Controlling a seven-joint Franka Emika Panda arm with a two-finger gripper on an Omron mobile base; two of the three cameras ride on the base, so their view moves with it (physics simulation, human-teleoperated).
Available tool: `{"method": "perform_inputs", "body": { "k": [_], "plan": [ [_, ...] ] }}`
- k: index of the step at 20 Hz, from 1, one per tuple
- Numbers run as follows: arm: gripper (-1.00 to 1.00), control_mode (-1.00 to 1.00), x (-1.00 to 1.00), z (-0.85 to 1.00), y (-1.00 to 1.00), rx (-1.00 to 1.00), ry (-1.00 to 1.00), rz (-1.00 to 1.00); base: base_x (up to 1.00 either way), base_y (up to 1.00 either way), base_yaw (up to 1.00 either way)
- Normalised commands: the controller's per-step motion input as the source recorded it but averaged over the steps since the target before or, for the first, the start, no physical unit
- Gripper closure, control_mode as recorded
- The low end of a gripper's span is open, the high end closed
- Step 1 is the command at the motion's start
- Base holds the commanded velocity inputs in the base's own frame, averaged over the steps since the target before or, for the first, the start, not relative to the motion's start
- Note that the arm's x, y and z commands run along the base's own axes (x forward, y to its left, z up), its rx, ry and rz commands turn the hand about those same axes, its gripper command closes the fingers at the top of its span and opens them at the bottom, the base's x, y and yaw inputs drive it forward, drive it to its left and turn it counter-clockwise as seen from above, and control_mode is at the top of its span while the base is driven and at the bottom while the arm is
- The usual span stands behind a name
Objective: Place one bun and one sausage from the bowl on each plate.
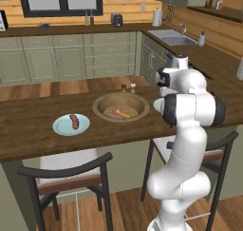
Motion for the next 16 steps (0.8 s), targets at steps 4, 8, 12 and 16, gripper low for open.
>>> {"method": "perform_inputs", "body": {
  "k": [4, 8, 12, 16],
  "plan": [
    [-1.00, -1.00, -0.23, 0.01, 1.00, 0.00, 0.00, 0.18, 0.00, 0.00, 0.00],
    [-1.00, -1.00, 0.09, 0.16, 1.00, 0.02, 0.00, 0.11, 0.00, 0.00, 0.00],
    [-1.00, -1.00, 0.36, 0.13, 1.00, 0.08, -0.01, 0.04, 0.00, 0.00, 0.00],
    [-1.00, -1.00, 0.63, -0.28, 1.00, 0.11, 0.00, 0.03, 0.00, 0.00, 0.00]
  ]
}}
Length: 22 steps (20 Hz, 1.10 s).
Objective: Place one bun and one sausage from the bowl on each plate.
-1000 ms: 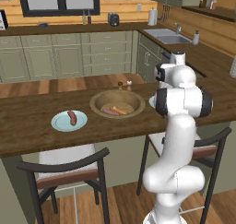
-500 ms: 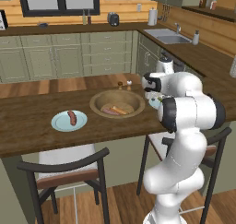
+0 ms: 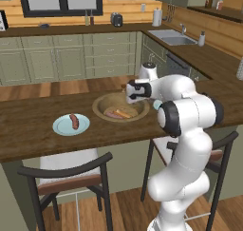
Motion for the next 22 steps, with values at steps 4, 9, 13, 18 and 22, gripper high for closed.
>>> {"method": "perform_inputs", "body": {
  "k": [4, 9, 13, 18, 22],
  "plan": [
    [-1.00, -1.00, 0.40, -0.63, 1.00, 0.17, 0.10, 0.04, 0.00, 0.00, 0.00],
    [-1.00, -1.00, 0.04, -0.16, 0.30, 0.05, 0.11, 0.19, 0.00, 0.00, 0.00],
    [-1.00, -1.00, 0.49, -0.46, 0.03, -0.03, -0.08, 0.04, 0.00, 0.00, 0.00],
    [-1.00, -1.00, 0.04, -0.44, 0.00, 0.01, 0.14, 0.06, 0.00, 0.00, 0.00],
    [-1.00, -1.00, 0.26, -0.31, 0.00, 0.00, 0.05, 0.04, 0.00, 0.00, 0.00]
  ]
}}
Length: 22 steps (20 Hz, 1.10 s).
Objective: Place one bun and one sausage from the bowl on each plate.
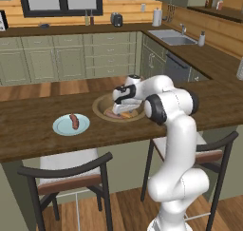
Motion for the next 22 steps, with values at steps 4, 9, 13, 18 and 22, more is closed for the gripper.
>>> {"method": "perform_inputs", "body": {
  "k": [4, 9, 13, 18, 22],
  "plan": [
    [-1.00, -1.00, 0.38, -0.03, 0.00, 0.00, 0.01, 0.00, 0.00, 0.00, 0.00],
    [-1.00, -1.00, 0.02, -0.54, 0.00, -0.10, 0.14, 0.02, 0.00, 0.00, 0.00],
    [-1.00, -1.00, 0.04, -0.44, 0.00, -0.02, 0.13, 0.02, 0.00, 0.00, 0.00],
    [-1.00, -1.00, 0.00, -0.42, 0.00, -0.01, 0.06, 0.05, 0.00, 0.00, 0.00],
    [-1.00, -1.00, 0.00, -0.33, 0.00, -0.01, 0.00, 0.03, 0.00, 0.00, 0.00]
  ]
}}
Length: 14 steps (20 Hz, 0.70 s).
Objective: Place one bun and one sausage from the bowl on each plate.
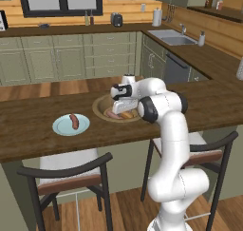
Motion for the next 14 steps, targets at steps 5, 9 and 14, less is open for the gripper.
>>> {"method": "perform_inputs", "body": {
  "k": [5, 9, 14],
  "plan": [
    [1.00, -1.00, 0.02, -0.19, 0.00, 0.00, -0.02, 0.01, 0.00, 0.00, 0.00],
    [1.00, -1.00, -0.31, 0.12, 0.00, 0.03, 0.00, 0.00, 0.00, 0.00, 0.00],
    [1.00, -1.00, -0.55, 1.00, 0.16, 0.10, 0.00, 0.00, 0.00, 0.00, 0.00]
  ]
}}
